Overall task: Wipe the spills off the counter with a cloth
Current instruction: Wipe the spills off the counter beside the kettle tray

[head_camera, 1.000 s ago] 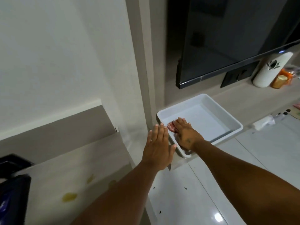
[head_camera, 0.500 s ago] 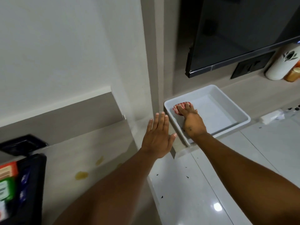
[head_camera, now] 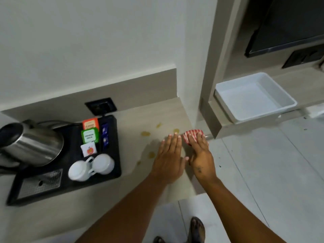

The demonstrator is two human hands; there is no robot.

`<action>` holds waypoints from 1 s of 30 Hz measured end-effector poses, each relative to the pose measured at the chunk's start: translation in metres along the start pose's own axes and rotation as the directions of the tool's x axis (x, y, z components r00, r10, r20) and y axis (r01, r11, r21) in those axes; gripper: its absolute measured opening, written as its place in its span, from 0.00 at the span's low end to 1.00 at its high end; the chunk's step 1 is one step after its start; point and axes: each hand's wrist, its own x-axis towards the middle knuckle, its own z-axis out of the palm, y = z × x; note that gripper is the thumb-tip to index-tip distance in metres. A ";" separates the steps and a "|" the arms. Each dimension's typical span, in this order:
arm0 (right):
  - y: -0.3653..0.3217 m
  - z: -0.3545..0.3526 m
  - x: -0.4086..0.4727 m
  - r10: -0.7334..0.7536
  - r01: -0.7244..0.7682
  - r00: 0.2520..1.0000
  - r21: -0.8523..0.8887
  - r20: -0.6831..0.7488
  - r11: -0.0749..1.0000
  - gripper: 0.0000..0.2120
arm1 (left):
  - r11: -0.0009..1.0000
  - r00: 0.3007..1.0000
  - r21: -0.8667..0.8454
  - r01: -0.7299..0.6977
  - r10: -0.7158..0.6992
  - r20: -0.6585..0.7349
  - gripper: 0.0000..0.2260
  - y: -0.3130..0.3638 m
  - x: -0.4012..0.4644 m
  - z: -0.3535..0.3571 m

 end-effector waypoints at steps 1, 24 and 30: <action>-0.003 0.009 -0.018 0.008 -0.008 1.000 0.018 0.002 1.000 0.34 | 1.000 1.000 0.008 0.017 -0.017 0.012 0.35 -0.008 -0.021 0.005; -0.013 0.098 0.097 -0.046 0.137 0.969 -0.378 0.241 0.916 0.27 | 0.967 0.969 -0.058 0.247 -0.245 0.036 0.48 -0.117 -0.161 0.055; 0.015 0.064 0.084 -0.118 0.239 0.937 -0.357 0.327 0.903 0.30 | 0.962 0.962 -0.030 0.272 -0.270 0.044 0.49 -0.114 -0.158 0.051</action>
